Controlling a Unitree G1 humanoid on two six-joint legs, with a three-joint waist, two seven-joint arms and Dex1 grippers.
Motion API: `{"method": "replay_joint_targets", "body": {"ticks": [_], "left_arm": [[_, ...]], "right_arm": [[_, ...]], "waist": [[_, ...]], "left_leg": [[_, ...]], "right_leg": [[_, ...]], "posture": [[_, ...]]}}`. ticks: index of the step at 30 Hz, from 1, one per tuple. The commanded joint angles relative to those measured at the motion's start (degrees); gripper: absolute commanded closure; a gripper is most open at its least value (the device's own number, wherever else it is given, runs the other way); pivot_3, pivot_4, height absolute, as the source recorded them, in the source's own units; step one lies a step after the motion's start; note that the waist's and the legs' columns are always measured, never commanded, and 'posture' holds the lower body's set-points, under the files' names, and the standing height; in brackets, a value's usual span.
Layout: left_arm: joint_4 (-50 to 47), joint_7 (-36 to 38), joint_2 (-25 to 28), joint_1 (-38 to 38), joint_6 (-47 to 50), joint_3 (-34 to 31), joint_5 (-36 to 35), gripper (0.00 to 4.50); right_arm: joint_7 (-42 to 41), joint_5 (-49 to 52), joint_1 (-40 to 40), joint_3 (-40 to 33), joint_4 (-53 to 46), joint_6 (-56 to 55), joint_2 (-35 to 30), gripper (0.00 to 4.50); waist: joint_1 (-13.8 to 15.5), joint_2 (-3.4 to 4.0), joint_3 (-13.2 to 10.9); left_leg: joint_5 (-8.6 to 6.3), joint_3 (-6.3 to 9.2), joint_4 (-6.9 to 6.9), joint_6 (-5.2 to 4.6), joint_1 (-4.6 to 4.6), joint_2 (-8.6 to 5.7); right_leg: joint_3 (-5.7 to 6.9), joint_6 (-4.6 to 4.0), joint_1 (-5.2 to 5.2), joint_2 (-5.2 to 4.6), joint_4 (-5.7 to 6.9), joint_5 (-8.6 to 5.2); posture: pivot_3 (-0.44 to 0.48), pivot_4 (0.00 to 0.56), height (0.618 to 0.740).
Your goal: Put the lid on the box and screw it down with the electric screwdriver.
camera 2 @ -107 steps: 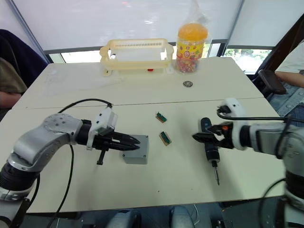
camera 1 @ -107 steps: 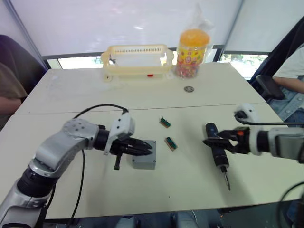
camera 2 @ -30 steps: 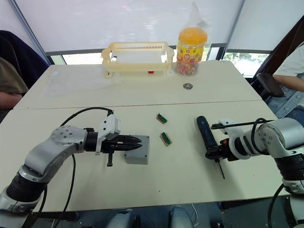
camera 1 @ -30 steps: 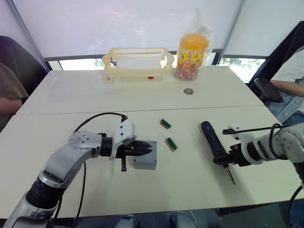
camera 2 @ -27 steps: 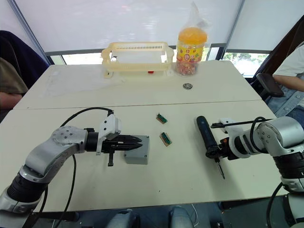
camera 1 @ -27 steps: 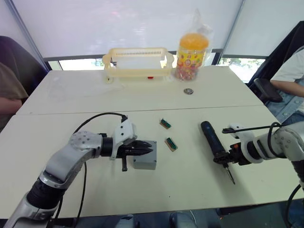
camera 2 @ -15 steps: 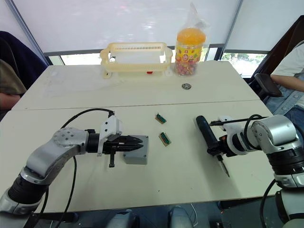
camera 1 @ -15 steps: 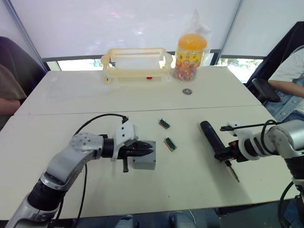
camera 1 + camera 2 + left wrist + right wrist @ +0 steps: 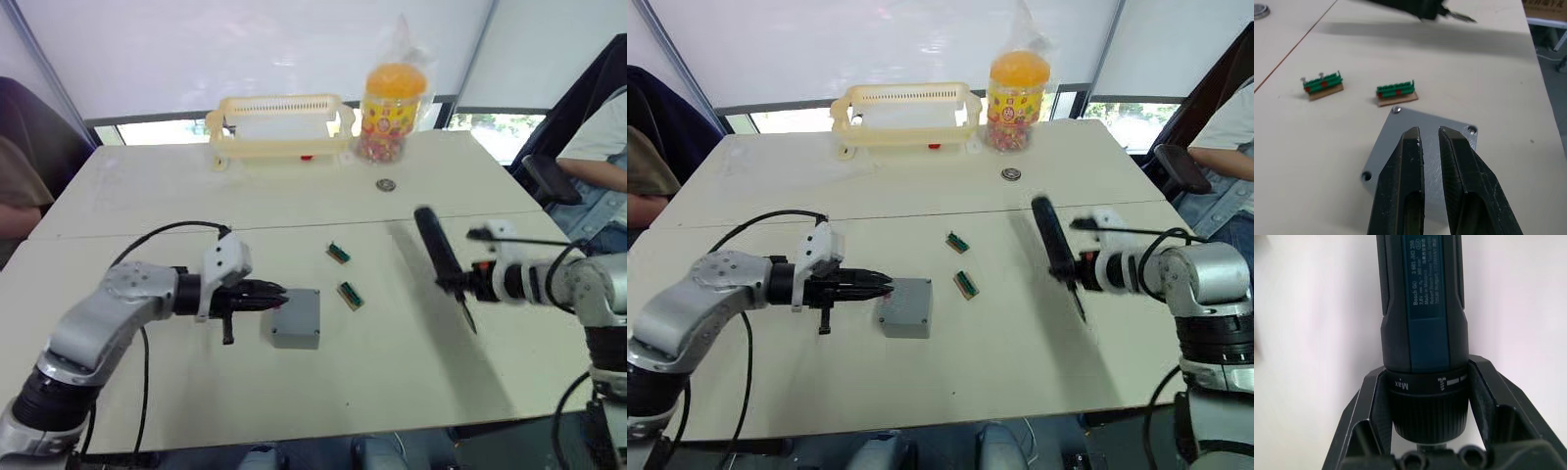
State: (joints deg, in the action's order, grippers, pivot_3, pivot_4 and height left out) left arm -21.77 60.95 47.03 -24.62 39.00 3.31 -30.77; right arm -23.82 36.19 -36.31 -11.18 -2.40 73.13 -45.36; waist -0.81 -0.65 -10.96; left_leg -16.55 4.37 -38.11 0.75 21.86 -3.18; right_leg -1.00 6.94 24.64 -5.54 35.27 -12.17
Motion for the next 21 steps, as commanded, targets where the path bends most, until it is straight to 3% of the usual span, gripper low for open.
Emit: {"method": "replay_joint_targets", "body": {"ticks": [1,3,9,14,21], "left_arm": [[2.7,2.5,1.4,-2.3,-0.8,-1.0,-0.3,3.94],[4.4,3.1,1.1,-3.6,-1.5,0.6,0.9,3.94],[5.2,3.2,-0.9,-6.4,-1.9,5.1,3.9,3.94],[4.0,3.6,-0.3,-5.2,-3.5,6.8,6.2,3.94],[6.8,4.3,-0.3,-3.5,-9.1,10.9,12.5,3.94]], "right_arm": [[-2.9,0.3,-0.8,-4.6,-10.6,-15.2,3.5,2.76],[-3.3,0.7,1.3,-4.7,-15.8,-23.4,9.2,2.76],[0.4,5.4,5.9,0.5,-26.8,-30.3,27.0,2.76],[3.4,2.1,8.3,5.6,-28.3,-35.5,33.5,2.76],[2.9,-3.6,12.9,12.9,-27.9,-42.4,36.0,2.76]], "waist": [[0.0,0.02,0.0],[-0.1,0.00,0.0],[0.0,0.00,0.0],[0.2,0.00,0.0],[-0.2,0.02,0.0]], "left_leg": [[0.00,0.04,0.01,0.00,0.09,0.00],[0.00,0.12,0.03,0.01,0.19,0.02],[0.06,0.20,0.05,0.12,0.39,0.02],[0.16,0.21,-0.01,0.28,0.57,-0.02],[0.16,0.15,0.05,0.29,0.53,-0.07]], "right_leg": [[0.04,0.01,0.09,0.01,0.03,0.01],[0.12,0.01,0.18,0.03,0.06,0.01],[0.06,0.07,0.36,-0.06,0.07,0.07],[0.01,0.05,0.57,-0.06,0.12,0.19],[0.01,0.04,0.67,0.00,0.23,0.18]], "posture": [[0.000,0.150,0.740],[0.000,0.150,0.740],[0.000,0.150,0.740],[0.000,0.150,0.740],[0.000,0.150,0.740]]}}
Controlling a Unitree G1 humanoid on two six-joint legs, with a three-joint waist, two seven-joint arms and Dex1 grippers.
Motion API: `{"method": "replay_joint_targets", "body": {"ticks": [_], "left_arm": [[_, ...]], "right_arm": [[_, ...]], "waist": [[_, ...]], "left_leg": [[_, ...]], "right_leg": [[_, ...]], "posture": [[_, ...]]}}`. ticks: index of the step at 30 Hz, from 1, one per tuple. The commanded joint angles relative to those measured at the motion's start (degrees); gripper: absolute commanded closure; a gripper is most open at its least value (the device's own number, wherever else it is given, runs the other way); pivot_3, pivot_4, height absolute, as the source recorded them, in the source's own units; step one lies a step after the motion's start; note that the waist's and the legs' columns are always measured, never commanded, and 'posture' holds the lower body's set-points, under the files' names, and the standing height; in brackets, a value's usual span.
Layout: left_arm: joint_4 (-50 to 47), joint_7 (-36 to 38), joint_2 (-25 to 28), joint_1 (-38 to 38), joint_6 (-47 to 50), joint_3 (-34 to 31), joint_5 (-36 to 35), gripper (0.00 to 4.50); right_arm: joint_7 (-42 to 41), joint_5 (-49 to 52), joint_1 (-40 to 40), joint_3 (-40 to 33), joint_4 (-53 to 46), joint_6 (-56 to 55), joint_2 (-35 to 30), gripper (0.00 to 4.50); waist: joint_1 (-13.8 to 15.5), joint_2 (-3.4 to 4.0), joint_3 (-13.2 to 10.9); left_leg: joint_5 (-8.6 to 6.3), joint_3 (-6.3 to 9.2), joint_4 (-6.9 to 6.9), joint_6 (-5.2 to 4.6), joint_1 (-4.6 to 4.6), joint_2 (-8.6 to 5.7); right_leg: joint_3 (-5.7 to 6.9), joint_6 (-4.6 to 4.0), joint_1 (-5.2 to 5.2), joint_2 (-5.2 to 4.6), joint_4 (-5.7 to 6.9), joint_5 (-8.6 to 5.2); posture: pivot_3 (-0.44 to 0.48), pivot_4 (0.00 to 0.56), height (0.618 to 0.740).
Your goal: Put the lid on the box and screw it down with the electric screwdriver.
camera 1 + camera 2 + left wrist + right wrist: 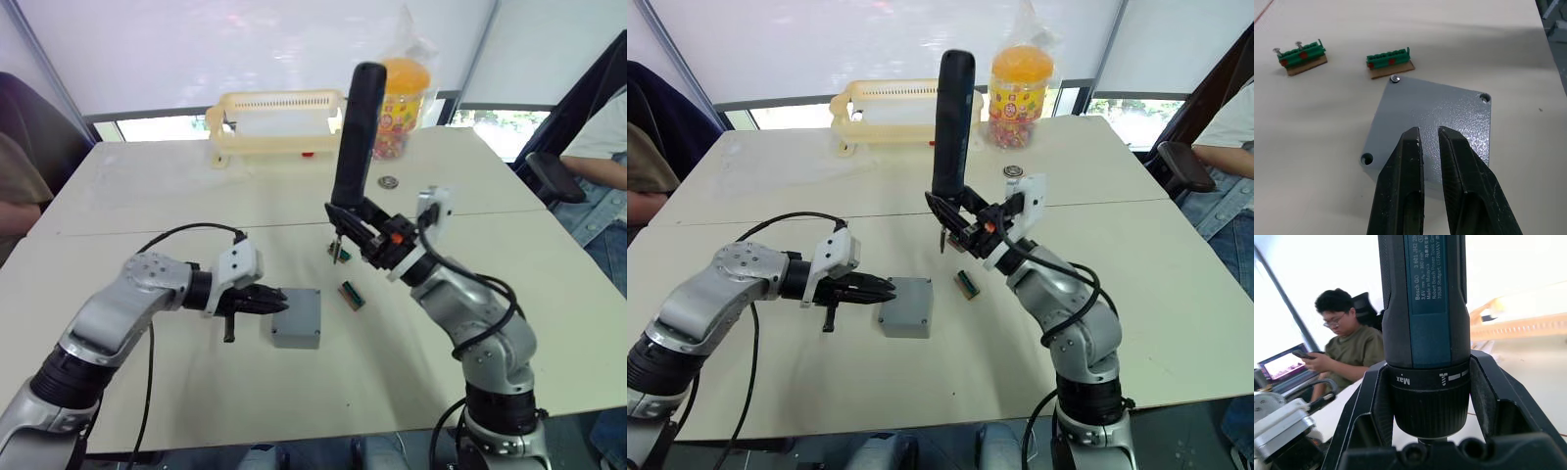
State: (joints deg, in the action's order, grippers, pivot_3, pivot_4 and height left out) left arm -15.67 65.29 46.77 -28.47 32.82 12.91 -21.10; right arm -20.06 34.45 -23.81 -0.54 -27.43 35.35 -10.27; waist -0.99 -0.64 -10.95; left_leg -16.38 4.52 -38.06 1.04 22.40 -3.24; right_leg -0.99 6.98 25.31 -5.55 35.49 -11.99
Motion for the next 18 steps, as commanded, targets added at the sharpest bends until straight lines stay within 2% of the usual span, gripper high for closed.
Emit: {"method": "replay_joint_targets", "body": {"ticks": [1,12,18], "left_arm": [[1.1,0.0,-0.3,0.7,-3.5,1.8,3.5,3.94],[2.7,0.5,-1.1,2.3,-5.5,2.7,5.4,3.94],[3.6,1.5,-0.7,2.0,-6.2,2.6,5.6,3.94]], "right_arm": [[-1.1,-2.9,1.2,3.3,-2.3,-5.8,1.2,2.76],[-0.4,-9.5,3.9,9.3,1.5,-12.6,4.9,2.76],[-1.8,-12.2,5.0,10.7,3.0,-15.4,4.8,2.76]], "waist": [[-0.1,0.00,0.0],[0.1,0.00,0.0],[0.0,0.00,0.1]], "left_leg": [[0.00,0.00,0.00,0.00,0.00,0.01],[0.01,-0.01,-0.02,0.02,-0.07,0.01],[0.01,-0.01,-0.02,0.02,-0.10,0.00]], "right_leg": [[0.00,0.00,0.01,0.01,0.01,0.00],[-0.01,-0.01,-0.07,0.01,0.06,0.00],[-0.01,-0.01,-0.08,0.02,0.07,0.00]], "posture": [[0.000,0.150,0.740],[0.000,0.150,0.740],[0.000,0.150,0.740]]}}
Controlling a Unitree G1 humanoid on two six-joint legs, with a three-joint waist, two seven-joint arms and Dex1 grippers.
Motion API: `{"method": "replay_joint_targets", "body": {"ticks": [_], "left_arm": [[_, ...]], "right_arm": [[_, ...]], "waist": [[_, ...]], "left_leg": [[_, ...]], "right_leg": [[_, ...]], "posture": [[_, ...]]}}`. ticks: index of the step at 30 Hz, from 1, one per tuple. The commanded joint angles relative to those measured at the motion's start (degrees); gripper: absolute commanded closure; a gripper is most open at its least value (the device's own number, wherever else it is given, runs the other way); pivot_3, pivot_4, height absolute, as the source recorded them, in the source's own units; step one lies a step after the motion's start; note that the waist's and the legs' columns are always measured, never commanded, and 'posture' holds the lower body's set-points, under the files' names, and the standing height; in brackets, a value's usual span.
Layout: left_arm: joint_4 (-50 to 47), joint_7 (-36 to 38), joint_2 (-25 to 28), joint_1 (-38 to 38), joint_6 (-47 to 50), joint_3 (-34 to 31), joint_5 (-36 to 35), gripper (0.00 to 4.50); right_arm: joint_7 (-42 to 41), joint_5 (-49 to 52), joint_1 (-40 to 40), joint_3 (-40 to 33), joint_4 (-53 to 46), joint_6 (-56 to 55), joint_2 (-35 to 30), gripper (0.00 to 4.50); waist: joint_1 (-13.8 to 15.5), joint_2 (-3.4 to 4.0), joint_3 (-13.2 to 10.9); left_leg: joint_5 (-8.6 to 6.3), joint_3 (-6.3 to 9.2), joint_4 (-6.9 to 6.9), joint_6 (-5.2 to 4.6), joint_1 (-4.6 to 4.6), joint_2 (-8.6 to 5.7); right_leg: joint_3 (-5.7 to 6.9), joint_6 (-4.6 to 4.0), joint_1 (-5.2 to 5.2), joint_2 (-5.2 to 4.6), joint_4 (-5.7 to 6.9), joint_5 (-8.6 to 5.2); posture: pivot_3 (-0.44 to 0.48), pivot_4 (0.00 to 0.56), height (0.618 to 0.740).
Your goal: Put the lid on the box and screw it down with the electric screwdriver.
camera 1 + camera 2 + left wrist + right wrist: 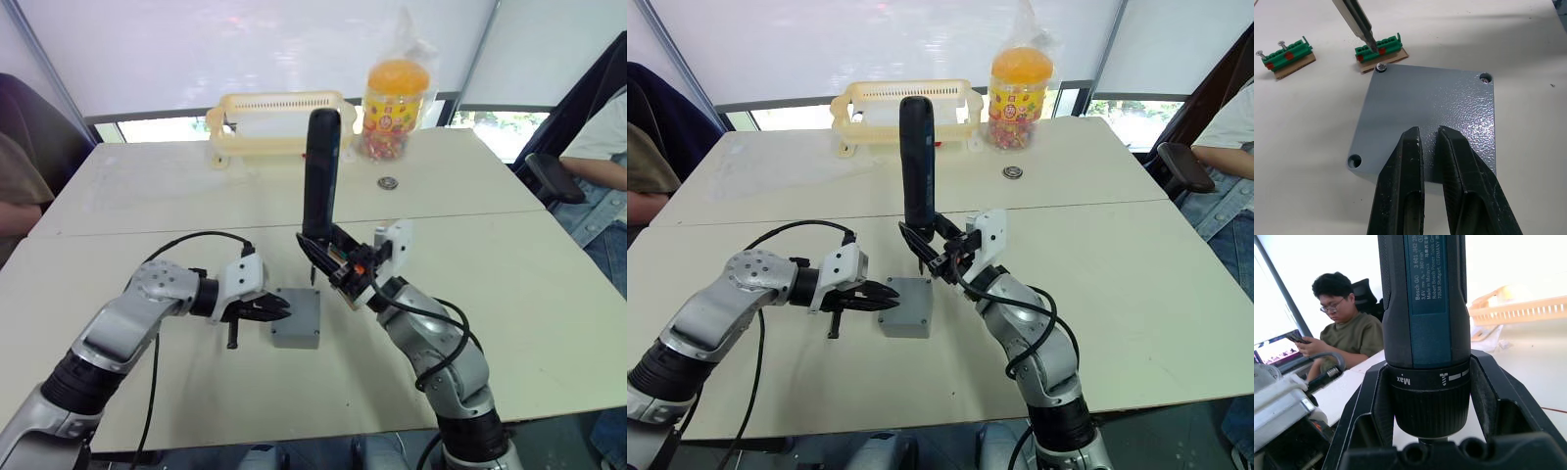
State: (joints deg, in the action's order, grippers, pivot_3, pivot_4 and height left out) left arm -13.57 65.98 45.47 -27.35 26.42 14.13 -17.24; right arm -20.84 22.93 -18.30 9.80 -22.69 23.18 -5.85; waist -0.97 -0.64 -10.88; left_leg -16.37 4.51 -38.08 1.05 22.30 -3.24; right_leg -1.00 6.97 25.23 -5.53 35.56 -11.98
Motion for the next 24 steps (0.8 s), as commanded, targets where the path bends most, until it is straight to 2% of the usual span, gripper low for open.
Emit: {"method": "replay_joint_targets", "body": {"ticks": [1,24], "left_arm": [[1.6,0.9,0.6,0.8,0.1,1.3,1.7,3.94],[0.3,0.7,0.7,1.6,0.5,0.7,1.5,3.94]], "right_arm": [[-1.2,-0.9,-0.3,0.4,-1.5,-3.5,0.2,2.76],[-3.2,-4.4,0.3,0.3,3.1,-8.2,0.5,2.76]], "waist": [[0.0,0.00,0.0],[0.0,0.00,0.0]], "left_leg": [[0.00,0.00,0.00,0.00,0.00,0.00],[0.01,0.00,-0.01,0.01,-0.05,0.00]], "right_leg": [[0.00,0.00,0.00,0.00,0.00,0.00],[0.00,0.00,-0.01,0.00,0.11,0.00]], "posture": [[0.000,0.150,0.740],[0.000,0.150,0.740]]}}
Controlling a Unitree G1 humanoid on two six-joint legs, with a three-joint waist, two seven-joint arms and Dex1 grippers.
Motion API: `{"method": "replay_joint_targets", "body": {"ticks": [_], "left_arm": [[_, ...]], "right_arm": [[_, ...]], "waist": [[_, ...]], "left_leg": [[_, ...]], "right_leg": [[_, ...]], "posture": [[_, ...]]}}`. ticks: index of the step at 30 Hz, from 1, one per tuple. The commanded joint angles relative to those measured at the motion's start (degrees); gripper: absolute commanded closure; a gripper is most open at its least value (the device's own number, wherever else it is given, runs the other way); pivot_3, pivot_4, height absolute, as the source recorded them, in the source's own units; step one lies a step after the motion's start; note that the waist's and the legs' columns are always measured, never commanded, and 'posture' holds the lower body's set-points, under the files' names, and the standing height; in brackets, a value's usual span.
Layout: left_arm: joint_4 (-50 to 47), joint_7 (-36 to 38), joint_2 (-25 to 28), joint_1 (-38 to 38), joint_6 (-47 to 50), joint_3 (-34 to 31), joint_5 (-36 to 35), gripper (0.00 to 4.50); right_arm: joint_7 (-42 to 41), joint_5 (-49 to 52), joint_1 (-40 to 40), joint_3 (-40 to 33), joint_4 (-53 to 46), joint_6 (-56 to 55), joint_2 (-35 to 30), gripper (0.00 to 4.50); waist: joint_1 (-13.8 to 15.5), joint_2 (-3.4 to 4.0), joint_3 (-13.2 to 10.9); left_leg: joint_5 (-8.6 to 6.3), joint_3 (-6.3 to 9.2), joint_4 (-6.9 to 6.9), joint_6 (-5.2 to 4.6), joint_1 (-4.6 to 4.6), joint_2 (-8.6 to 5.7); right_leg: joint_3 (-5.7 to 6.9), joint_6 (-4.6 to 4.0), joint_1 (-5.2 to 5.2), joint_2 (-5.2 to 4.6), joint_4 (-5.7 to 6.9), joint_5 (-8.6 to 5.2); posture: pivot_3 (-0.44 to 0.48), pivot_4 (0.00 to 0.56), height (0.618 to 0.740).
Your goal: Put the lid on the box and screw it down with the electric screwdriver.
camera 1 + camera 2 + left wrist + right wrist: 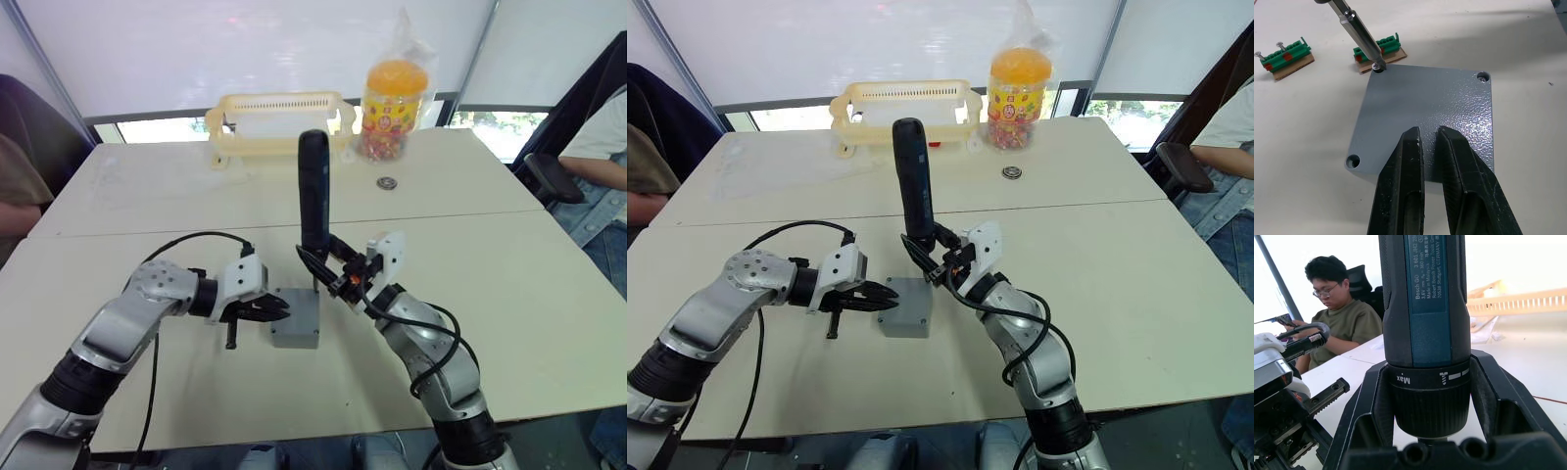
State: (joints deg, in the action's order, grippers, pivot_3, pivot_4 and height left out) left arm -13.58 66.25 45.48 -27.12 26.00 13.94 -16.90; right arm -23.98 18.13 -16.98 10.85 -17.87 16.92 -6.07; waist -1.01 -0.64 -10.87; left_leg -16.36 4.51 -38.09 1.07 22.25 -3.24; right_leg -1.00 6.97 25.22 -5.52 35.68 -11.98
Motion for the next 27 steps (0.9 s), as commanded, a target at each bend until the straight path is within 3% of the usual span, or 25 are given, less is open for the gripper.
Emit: {"method": "replay_joint_targets", "body": {"ticks": [1,11,27], "left_arm": [[0.4,0.5,0.6,1.4,0.9,0.8,1.1,3.94],[0.3,0.1,0.2,1.5,1.1,1.1,1.2,3.94],[0.2,0.1,0.2,1.5,1.4,1.1,1.2,3.94]], "right_arm": [[0.0,1.0,-1.1,-1.0,-2.2,-1.4,0.9,2.76],[1.9,4.0,-1.9,-2.4,-6.9,2.3,1.3,2.76],[1.8,3.1,-2.1,-1.6,-4.6,1.3,1.8,2.76]], "waist": [[0.0,0.00,0.0],[0.0,0.00,0.0],[0.0,0.00,0.0]], "left_leg": [[0.00,0.00,0.00,0.00,-0.01,0.00],[0.01,0.00,-0.01,0.02,-0.06,0.00],[0.02,0.00,-0.02,0.03,-0.07,0.00]], "right_leg": [[0.00,0.00,0.00,0.00,0.03,0.00],[-0.02,-0.01,0.00,0.00,0.14,-0.01],[-0.02,-0.01,0.00,0.00,0.18,-0.01]], "posture": [[0.000,0.150,0.740],[0.000,0.150,0.740],[0.000,0.150,0.740]]}}
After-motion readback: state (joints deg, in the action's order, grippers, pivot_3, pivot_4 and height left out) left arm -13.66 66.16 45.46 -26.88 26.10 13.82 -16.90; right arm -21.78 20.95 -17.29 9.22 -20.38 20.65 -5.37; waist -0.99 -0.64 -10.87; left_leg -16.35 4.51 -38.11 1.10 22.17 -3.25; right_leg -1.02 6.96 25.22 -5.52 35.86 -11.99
